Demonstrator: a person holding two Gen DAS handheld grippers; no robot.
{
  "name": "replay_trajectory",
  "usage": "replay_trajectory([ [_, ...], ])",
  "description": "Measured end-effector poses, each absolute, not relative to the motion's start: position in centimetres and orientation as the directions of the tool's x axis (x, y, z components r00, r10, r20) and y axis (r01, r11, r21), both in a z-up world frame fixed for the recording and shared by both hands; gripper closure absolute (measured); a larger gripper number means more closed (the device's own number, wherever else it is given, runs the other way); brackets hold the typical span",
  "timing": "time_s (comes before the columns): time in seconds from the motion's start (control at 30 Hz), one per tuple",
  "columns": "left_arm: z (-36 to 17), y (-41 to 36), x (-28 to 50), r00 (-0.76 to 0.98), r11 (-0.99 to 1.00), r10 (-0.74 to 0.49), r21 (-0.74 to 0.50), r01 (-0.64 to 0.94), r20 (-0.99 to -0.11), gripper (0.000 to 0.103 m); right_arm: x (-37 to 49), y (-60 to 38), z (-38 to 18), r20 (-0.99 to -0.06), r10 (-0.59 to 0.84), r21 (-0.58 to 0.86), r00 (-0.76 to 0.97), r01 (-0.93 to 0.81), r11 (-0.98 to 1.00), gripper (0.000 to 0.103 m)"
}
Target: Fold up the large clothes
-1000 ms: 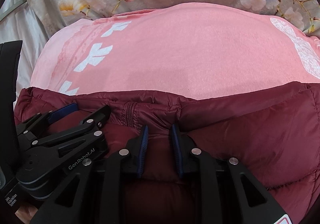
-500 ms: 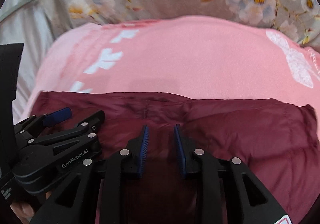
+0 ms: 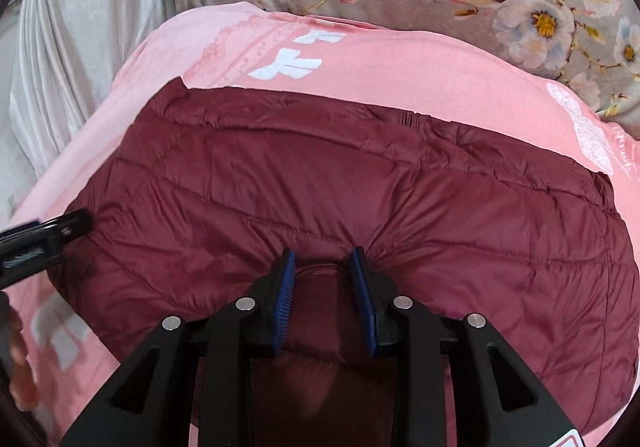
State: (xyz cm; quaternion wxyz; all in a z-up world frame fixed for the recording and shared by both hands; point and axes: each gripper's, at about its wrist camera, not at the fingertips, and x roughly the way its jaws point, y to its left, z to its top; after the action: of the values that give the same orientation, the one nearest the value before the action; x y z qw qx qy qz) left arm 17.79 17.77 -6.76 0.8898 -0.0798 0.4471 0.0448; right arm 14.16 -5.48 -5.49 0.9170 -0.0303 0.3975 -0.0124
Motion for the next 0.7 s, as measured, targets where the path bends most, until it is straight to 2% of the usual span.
replay_trajectory([
  [0.13,-8.4,19.3,17.3,0.567,0.96,-0.088,-0.223,-0.172,-0.819,0.01,14.0,-5.5,-6.0,-0.723,-0.06,-0.073,0.688,0.011,0.997,0.073],
  [0.2,-8.9,19.4,17.2,0.569,0.95,-0.11,-0.254,-0.18,-0.815,0.006,14.0,-5.4,-6.2,-0.719,-0.067,-0.077,0.691,0.016,0.997,0.073],
  [0.47,-9.5,17.3,17.5,0.599,0.967,-0.075,-0.206,-0.153,-0.797,0.007,13.9,-5.0,-6.6,-0.708,-0.091,-0.1,0.701,0.028,0.995,0.073],
  [0.53,-9.2,17.1,17.2,0.602,0.965,-0.11,-0.23,-0.127,-0.791,0.023,13.9,-5.0,-6.6,-0.708,-0.087,-0.095,0.701,0.028,0.995,0.073],
  [0.6,-8.7,16.9,17.0,0.592,0.954,-0.178,-0.285,-0.092,-0.786,0.055,13.8,-5.0,-6.6,-0.708,-0.086,-0.092,0.701,0.029,0.995,0.073],
  [0.67,-8.2,16.5,16.6,0.587,0.947,-0.215,-0.314,-0.071,-0.78,0.075,13.8,-4.9,-6.6,-0.707,-0.087,-0.094,0.702,0.029,0.995,0.073],
  [0.7,-7.7,16.2,16.5,0.591,0.948,-0.215,-0.312,-0.065,-0.777,0.082,13.8,-5.0,-6.6,-0.707,-0.087,-0.094,0.702,0.029,0.995,0.073],
])
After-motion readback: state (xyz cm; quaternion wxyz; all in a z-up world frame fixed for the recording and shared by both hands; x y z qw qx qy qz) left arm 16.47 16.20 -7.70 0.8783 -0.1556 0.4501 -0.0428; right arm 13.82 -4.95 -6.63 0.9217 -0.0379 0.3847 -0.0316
